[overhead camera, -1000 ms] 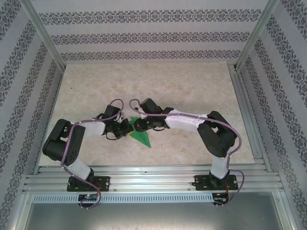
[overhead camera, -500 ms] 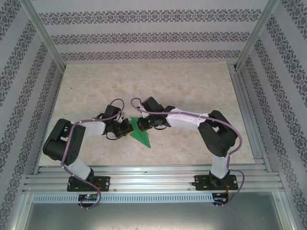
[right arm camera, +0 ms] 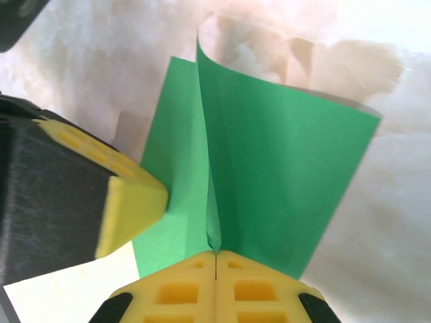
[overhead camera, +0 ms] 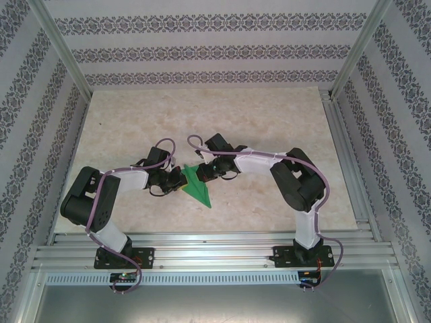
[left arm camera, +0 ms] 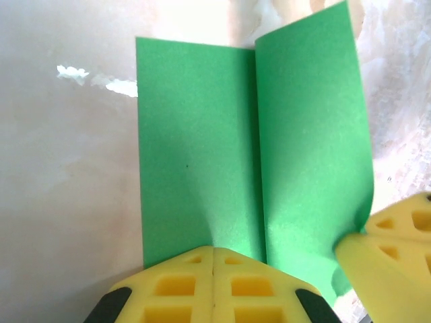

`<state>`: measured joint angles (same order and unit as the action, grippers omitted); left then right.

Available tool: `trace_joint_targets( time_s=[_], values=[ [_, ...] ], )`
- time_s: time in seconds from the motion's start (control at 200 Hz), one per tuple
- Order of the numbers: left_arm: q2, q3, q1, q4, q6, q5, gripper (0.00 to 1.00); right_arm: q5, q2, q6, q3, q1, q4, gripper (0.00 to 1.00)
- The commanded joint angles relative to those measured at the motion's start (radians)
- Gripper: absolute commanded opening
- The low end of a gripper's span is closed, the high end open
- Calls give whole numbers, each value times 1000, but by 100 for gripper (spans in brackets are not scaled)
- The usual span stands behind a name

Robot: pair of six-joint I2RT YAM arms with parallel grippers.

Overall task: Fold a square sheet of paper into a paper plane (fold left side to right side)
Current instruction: Fourth fold the wing at the center of the table.

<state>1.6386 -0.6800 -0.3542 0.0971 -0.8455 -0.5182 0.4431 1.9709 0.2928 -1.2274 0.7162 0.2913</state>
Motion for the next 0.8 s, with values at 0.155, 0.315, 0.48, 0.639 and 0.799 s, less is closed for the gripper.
trace_joint_targets(
  time_s=[0.155,0.315,0.48,0.639,0.799],
  values=[
    [30,-5,-6,68,29,63,0,47,24,-39,-12,-22,-52,0],
    [31,-7,-8,71,29,65,0,52,43,-37,-8,-20,-59,0],
    [32,-9,-7,74,31,65,0,44,52,-29,11,-21,-70,0],
    [29,-6,-7,75,31,64,0,23,66,-27,18,-21,-53,0],
    [23,-10,-7,77,30,58,0,10,77,-37,21,-20,-33,0]
  ],
)
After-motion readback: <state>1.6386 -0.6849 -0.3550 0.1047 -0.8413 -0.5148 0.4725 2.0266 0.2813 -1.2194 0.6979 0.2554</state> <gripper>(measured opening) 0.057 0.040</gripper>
